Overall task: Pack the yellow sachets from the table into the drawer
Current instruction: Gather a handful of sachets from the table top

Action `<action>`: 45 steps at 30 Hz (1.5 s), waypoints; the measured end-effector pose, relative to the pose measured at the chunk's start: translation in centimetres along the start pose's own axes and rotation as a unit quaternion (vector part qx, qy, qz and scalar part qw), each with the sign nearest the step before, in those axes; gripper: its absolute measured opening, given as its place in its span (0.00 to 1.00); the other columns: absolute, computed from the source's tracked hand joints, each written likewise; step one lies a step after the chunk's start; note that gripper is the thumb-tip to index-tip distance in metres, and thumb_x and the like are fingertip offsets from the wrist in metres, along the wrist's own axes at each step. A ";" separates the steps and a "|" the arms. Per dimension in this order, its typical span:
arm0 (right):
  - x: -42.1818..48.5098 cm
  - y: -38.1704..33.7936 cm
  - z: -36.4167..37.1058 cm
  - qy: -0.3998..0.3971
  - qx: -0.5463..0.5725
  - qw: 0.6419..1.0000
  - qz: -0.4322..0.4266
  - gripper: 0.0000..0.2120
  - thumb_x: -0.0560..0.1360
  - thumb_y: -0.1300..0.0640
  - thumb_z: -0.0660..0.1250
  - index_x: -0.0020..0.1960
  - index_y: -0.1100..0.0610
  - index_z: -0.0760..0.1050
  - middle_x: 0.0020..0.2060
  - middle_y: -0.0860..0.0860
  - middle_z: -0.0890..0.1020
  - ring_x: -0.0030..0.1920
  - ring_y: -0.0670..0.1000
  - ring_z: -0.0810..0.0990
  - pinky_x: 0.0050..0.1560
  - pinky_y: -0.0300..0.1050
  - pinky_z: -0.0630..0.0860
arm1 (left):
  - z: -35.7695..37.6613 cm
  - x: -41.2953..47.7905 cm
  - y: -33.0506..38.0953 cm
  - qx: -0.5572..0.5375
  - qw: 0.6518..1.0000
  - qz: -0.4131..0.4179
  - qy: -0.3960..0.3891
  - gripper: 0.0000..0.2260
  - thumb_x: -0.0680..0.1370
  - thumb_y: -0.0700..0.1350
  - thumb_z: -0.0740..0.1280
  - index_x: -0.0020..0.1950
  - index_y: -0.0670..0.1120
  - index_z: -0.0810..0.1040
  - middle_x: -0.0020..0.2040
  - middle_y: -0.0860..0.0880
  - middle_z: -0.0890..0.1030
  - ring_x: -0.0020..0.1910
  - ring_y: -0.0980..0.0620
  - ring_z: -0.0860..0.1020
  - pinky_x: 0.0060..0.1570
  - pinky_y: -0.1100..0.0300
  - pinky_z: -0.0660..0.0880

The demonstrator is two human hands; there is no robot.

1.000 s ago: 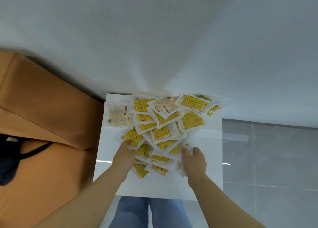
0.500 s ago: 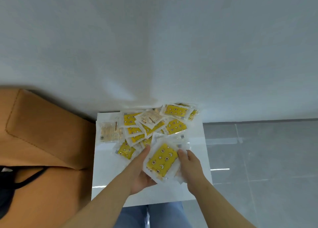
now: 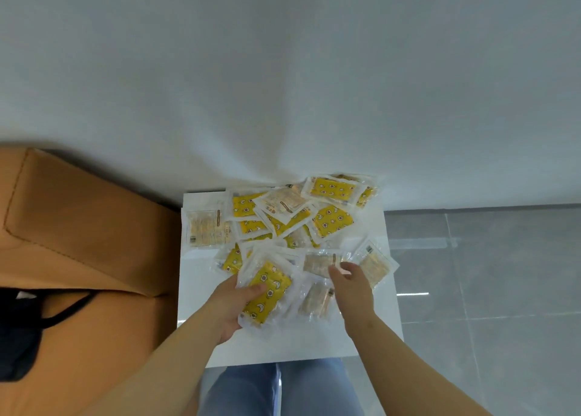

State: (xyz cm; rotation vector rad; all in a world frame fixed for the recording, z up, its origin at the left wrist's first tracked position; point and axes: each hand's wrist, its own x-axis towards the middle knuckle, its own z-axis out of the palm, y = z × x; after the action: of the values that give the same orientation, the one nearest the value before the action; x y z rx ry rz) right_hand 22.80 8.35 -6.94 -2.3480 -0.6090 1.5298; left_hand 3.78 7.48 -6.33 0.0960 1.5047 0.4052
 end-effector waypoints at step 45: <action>-3.3 -5.3 -5.5 0.002 0.230 0.959 -0.169 0.06 0.78 0.61 0.61 0.54 0.54 0.71 0.48 0.51 0.79 0.49 0.51 0.80 0.43 0.43 0.77 | 4.2 -4.2 3.5 -0.019 0.995 0.087 0.041 0.41 0.57 0.68 0.74 0.66 0.56 0.70 0.63 0.49 0.77 0.63 0.43 0.74 0.62 0.38 0.69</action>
State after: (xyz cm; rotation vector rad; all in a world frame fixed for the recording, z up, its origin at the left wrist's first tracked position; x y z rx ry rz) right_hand 25.62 11.37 0.24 -1.7946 -0.5473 1.3378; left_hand 7.10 10.19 -0.91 0.1839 1.5751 0.5841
